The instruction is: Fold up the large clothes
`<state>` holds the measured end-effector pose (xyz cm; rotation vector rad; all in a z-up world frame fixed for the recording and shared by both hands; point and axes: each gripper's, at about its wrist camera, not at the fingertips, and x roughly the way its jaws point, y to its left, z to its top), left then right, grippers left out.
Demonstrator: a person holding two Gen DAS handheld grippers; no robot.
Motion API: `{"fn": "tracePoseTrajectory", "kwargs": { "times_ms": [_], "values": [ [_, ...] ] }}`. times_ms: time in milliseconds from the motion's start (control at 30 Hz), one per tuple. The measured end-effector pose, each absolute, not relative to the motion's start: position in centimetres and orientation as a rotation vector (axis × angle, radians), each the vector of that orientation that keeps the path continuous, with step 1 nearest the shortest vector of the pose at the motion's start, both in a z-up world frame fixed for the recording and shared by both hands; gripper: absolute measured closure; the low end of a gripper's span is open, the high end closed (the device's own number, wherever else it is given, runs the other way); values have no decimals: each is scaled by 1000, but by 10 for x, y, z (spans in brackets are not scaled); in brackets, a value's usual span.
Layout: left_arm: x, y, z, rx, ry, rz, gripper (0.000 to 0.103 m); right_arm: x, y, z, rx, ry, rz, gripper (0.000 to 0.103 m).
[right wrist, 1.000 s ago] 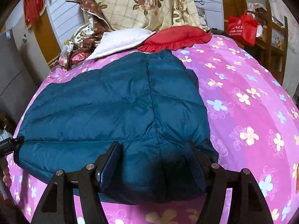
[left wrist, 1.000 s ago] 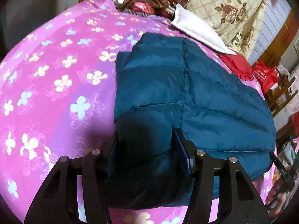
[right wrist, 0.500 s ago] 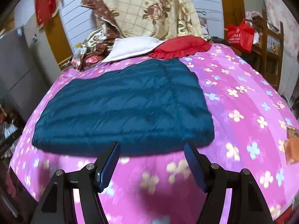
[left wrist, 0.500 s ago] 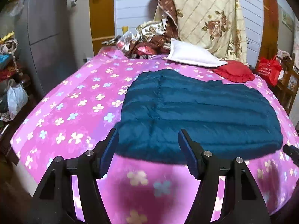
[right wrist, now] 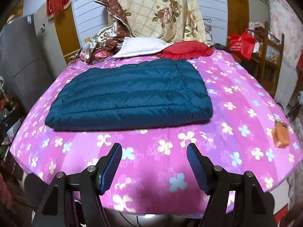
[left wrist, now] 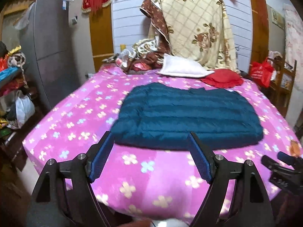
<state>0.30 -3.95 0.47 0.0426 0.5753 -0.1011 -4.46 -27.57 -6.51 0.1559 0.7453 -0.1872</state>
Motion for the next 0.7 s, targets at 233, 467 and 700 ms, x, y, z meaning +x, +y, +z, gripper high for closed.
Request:
{"fn": "tracePoseTrajectory", "kwargs": {
  "times_ms": [233,467,700],
  "values": [
    [-22,-41,0,-24,628,-114,23,-75,-262,-60,95,728,-235,32],
    [-35,-53,-5,-16,672,-146,23,-95,-256,-56,55,682,-306,29],
    [-45,-65,-7,23,671,-181,23,-99,-260,-59,71,685,-348,29]
  ]
}}
